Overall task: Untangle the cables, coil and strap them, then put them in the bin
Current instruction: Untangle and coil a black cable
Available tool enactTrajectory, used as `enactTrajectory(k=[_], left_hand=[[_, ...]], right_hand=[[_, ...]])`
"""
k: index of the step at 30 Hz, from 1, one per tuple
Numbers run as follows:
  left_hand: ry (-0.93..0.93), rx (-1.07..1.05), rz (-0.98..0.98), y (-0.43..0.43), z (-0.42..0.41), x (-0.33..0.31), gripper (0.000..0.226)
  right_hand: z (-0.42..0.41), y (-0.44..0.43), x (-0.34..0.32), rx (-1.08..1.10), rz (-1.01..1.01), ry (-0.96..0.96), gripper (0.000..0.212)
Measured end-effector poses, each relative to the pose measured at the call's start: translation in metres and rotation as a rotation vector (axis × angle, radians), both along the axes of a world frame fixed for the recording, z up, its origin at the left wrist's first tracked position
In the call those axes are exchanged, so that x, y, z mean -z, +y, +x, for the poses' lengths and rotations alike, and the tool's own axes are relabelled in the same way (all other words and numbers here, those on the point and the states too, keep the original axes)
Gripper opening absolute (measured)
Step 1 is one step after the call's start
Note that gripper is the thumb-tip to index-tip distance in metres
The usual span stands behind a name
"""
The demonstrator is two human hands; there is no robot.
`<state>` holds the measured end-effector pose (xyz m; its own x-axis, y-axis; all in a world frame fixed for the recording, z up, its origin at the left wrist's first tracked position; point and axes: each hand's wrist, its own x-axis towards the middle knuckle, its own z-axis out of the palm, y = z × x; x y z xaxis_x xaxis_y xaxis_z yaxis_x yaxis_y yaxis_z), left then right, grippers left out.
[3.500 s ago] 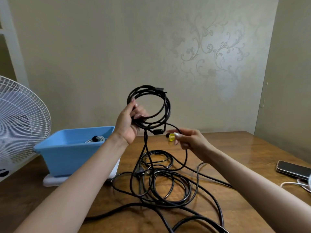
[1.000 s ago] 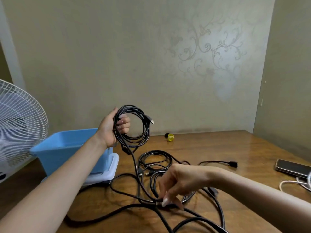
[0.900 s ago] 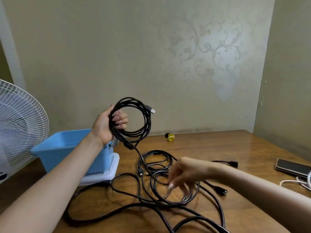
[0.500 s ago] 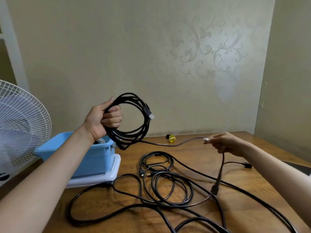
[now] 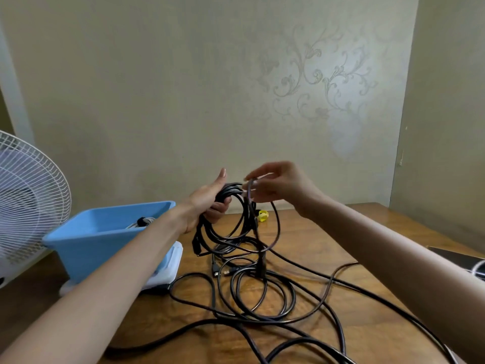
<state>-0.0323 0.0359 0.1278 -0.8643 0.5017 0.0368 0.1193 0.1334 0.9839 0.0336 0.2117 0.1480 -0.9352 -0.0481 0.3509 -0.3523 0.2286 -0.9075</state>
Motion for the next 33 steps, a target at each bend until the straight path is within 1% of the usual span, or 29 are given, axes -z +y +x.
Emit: enactTrajectory(k=[2, 4, 5, 6, 8, 10, 11, 12, 14, 16, 17, 18, 20, 22, 23, 25, 28, 30, 31, 32, 33], left_hand=[[0.025, 0.016, -0.012, 0.003, 0.004, 0.000, 0.067], [0.038, 0.068, -0.032, 0.007, 0.008, 0.000, 0.073], [0.032, 0.108, -0.028, 0.009, 0.009, 0.000, 0.076], [0.012, 0.149, -0.014, 0.010, 0.009, 0.001, 0.079], [-0.083, 0.251, 0.028, 0.009, 0.007, 0.005, 0.088], [-0.220, 0.328, 0.099, 0.007, 0.002, 0.009, 0.095], [-0.279, 0.346, 0.133, 0.006, 0.001, 0.011, 0.094], [-0.310, 0.353, 0.163, 0.006, 0.002, 0.013, 0.091], [-0.295, 0.303, 0.229, 0.009, 0.008, 0.018, 0.075], [-0.196, 0.110, 0.329, 0.009, 0.009, 0.022, 0.050], [-0.157, 0.037, 0.353, 0.007, 0.009, 0.021, 0.037], [-0.183, 0.054, 0.353, 0.005, 0.008, 0.019, 0.029], [-0.339, 0.186, 0.365, 0.003, 0.010, 0.012, 0.031], [-0.393, 0.208, 0.412, 0.003, 0.007, 0.010, 0.038], [-0.386, 0.210, 0.429, 0.004, 0.006, 0.010, 0.042], [-0.307, 0.204, 0.452, 0.004, 0.002, 0.011, 0.047], [-0.196, 0.169, 0.565, 0.001, -0.004, 0.010, 0.050], [-0.158, 0.194, 0.674, -0.005, -0.007, 0.008, 0.048], [-0.180, 0.237, 0.733, -0.009, -0.009, 0.007, 0.047], [-0.224, 0.315, 0.784, -0.013, -0.010, 0.005, 0.048], [-0.273, 0.414, 0.816, -0.017, -0.011, 0.003, 0.048]], right_hand=[[-0.002, -0.009, -0.002, 0.143, 0.242, 0.143, 0.009], [-0.007, -0.015, -0.006, 0.274, 0.516, 0.293, 0.008], [-0.010, -0.017, -0.009, 0.319, 0.623, 0.359, 0.010], [-0.013, -0.018, -0.013, 0.346, 0.686, 0.413, 0.013], [-0.016, -0.021, -0.017, 0.319, 0.702, 0.511, 0.012], [-0.015, -0.027, -0.016, 0.236, 0.652, 0.638, 0.007], [-0.014, -0.030, -0.013, 0.189, 0.627, 0.705, 0.005], [-0.012, -0.034, -0.010, 0.141, 0.617, 0.767, 0.003], [-0.006, -0.043, 0.000, 0.047, 0.619, 0.872, 0.011], [0.003, -0.051, 0.014, -0.055, 0.643, 0.921, 0.019], [0.008, -0.055, 0.022, -0.094, 0.670, 0.917, 0.019], [0.014, -0.058, 0.032, -0.119, 0.700, 0.903, 0.017], [0.020, -0.062, 0.053, -0.146, 0.735, 0.867, 0.014], [0.022, -0.064, 0.073, -0.138, 0.713, 0.833, 0.022], [0.021, -0.064, 0.082, -0.128, 0.677, 0.811, 0.027], [0.020, -0.060, 0.100, -0.088, 0.568, 0.776, 0.037], [0.024, -0.051, 0.120, -0.012, 0.313, 0.720, 0.041], [0.024, -0.038, 0.124, 0.043, 0.180, 0.600, 0.040], [0.023, -0.030, 0.124, 0.028, 0.144, 0.487, 0.037], [0.021, -0.020, 0.122, -0.035, 0.117, 0.350, 0.029], [0.016, -0.008, 0.122, -0.123, 0.137, 0.204, 0.016]])
